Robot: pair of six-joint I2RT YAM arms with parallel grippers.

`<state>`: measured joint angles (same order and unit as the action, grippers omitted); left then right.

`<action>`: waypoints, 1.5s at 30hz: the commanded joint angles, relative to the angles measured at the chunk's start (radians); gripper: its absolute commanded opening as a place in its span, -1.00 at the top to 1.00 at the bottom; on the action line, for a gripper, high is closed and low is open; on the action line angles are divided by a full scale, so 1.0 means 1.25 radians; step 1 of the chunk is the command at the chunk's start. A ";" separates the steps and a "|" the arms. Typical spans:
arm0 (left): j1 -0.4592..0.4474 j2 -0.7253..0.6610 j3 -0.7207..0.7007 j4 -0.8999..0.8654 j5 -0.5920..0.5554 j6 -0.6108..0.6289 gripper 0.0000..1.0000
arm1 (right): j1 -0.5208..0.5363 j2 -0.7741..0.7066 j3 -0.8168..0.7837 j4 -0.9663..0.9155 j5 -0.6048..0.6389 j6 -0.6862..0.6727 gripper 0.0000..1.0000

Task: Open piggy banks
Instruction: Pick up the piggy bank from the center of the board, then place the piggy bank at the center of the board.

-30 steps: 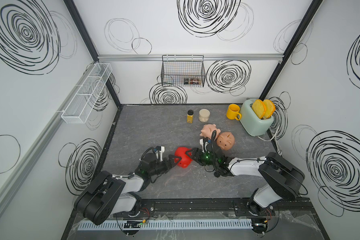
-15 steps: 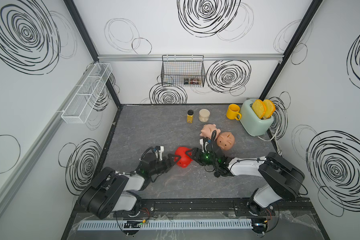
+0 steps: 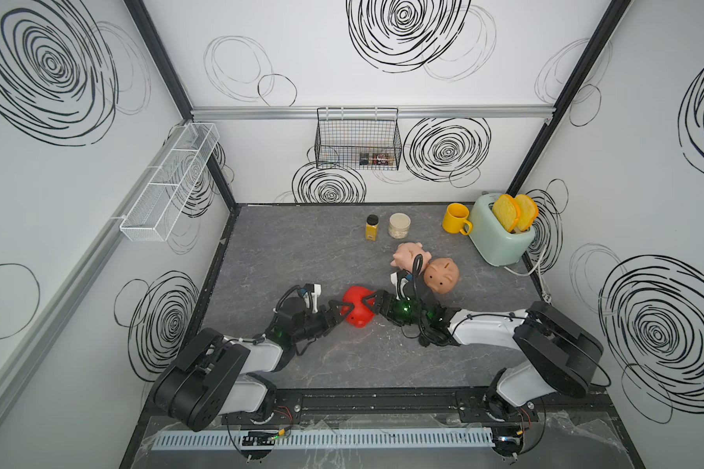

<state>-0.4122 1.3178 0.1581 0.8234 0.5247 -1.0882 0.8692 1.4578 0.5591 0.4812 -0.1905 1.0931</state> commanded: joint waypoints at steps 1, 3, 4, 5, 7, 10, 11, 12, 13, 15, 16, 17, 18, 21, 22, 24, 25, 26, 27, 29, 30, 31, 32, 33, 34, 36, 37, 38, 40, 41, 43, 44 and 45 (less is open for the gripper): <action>0.001 -0.056 0.045 -0.081 -0.053 0.081 -0.65 | 0.019 -0.113 0.000 -0.085 0.089 -0.069 -0.91; -0.002 -0.084 0.068 -0.156 -0.082 0.118 -0.65 | 0.013 -0.158 -0.001 -0.146 0.145 -0.094 -0.90; -0.003 -0.097 0.081 -0.193 -0.098 0.138 -0.65 | 0.001 -0.178 -0.001 -0.177 0.167 -0.106 -0.90; -0.005 -0.108 0.093 -0.236 -0.112 0.155 -0.65 | -0.013 -0.192 -0.001 -0.200 0.174 -0.122 -0.89; -0.010 -0.127 0.123 -0.312 -0.147 0.193 -0.65 | -0.051 -0.226 0.004 -0.244 0.193 -0.157 -0.86; -0.017 -0.145 0.173 -0.423 -0.204 0.251 -0.65 | -0.102 -0.270 0.005 -0.274 0.247 -0.209 -0.83; -0.019 -0.149 0.189 -0.455 -0.223 0.269 -0.65 | -0.117 -0.282 0.002 -0.270 0.256 -0.227 -0.83; -0.021 -0.154 0.206 -0.486 -0.245 0.287 -0.65 | -0.134 -0.296 0.005 -0.265 0.258 -0.245 -0.83; -0.023 -0.158 0.221 -0.516 -0.267 0.302 -0.65 | -0.149 -0.304 0.009 -0.262 0.257 -0.260 -0.83; -0.031 -0.160 0.258 -0.577 -0.321 0.335 -0.65 | -0.174 -0.311 0.024 -0.246 0.243 -0.294 -0.82; -0.033 -0.160 0.274 -0.600 -0.344 0.347 -0.66 | -0.184 -0.311 0.029 -0.232 0.223 -0.309 -0.83; -0.036 -0.158 0.294 -0.628 -0.370 0.360 -0.66 | -0.190 -0.312 0.034 -0.215 0.201 -0.325 -0.84; -0.037 -0.152 0.315 -0.652 -0.393 0.370 -0.66 | -0.192 -0.313 0.036 -0.196 0.180 -0.345 -0.86; -0.044 -0.124 0.377 -0.710 -0.445 0.401 -0.67 | -0.192 -0.309 0.027 -0.119 0.111 -0.419 -0.89; -0.045 -0.109 0.396 -0.727 -0.460 0.410 -0.68 | -0.191 -0.305 0.025 -0.104 0.098 -0.435 -0.89; -0.047 -0.082 0.442 -0.761 -0.494 0.435 -0.69 | -0.189 -0.296 0.021 -0.090 0.094 -0.462 -0.90; -0.047 -0.067 0.460 -0.774 -0.506 0.446 -0.69 | -0.189 -0.291 0.016 -0.086 0.092 -0.465 -0.90; -0.047 -0.048 0.486 -0.791 -0.523 0.461 -0.70 | -0.190 -0.285 0.011 -0.083 0.088 -0.466 -0.90; -0.047 -0.027 0.513 -0.806 -0.542 0.475 -0.70 | -0.189 -0.280 0.001 -0.070 0.078 -0.470 -0.89; -0.044 0.011 0.554 -0.819 -0.567 0.495 -0.70 | -0.186 -0.262 -0.020 -0.042 0.064 -0.477 -0.85; -0.039 0.032 0.573 -0.819 -0.575 0.503 -0.70 | -0.189 -0.254 -0.020 -0.046 0.057 -0.475 -0.83; -0.033 0.053 0.591 -0.821 -0.577 0.509 -0.70 | -0.189 -0.251 -0.019 -0.055 0.056 -0.474 -0.83; -0.025 0.078 0.611 -0.820 -0.575 0.515 -0.70 | -0.188 -0.248 -0.020 -0.057 0.054 -0.477 -0.83; -0.018 0.101 0.631 -0.817 -0.566 0.522 -0.70 | -0.188 -0.248 -0.023 -0.056 0.055 -0.477 -0.82; -0.010 0.122 0.648 -0.818 -0.563 0.524 -0.70 | -0.187 -0.250 -0.027 -0.052 0.058 -0.481 -0.83; -0.002 0.165 0.686 -0.824 -0.577 0.539 -0.69 | -0.183 -0.254 -0.033 -0.050 0.071 -0.488 -0.83; -0.001 0.183 0.703 -0.829 -0.588 0.550 -0.69 | -0.182 -0.253 -0.033 -0.051 0.077 -0.491 -0.83; 0.001 0.201 0.724 -0.836 -0.600 0.556 -0.69 | -0.179 -0.252 -0.034 -0.052 0.080 -0.496 -0.83; 0.010 0.231 0.756 -0.840 -0.611 0.565 -0.69 | -0.165 -0.247 -0.029 -0.052 0.087 -0.510 -0.83; 0.016 0.246 0.774 -0.843 -0.610 0.570 -0.68 | -0.152 -0.244 -0.026 -0.055 0.096 -0.520 -0.83; 0.031 0.275 0.806 -0.849 -0.600 0.583 -0.68 | -0.120 -0.239 -0.016 -0.063 0.126 -0.543 -0.82; 0.037 0.289 0.824 -0.855 -0.599 0.591 -0.67 | -0.099 -0.238 -0.009 -0.068 0.147 -0.556 -0.83; 0.042 0.304 0.840 -0.865 -0.603 0.598 -0.67 | -0.079 -0.236 -0.003 -0.073 0.172 -0.569 -0.83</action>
<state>-0.3832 1.6733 1.1419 -0.2508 -0.1959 -0.3920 0.7219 1.1522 0.5247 0.3759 -0.0483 0.4480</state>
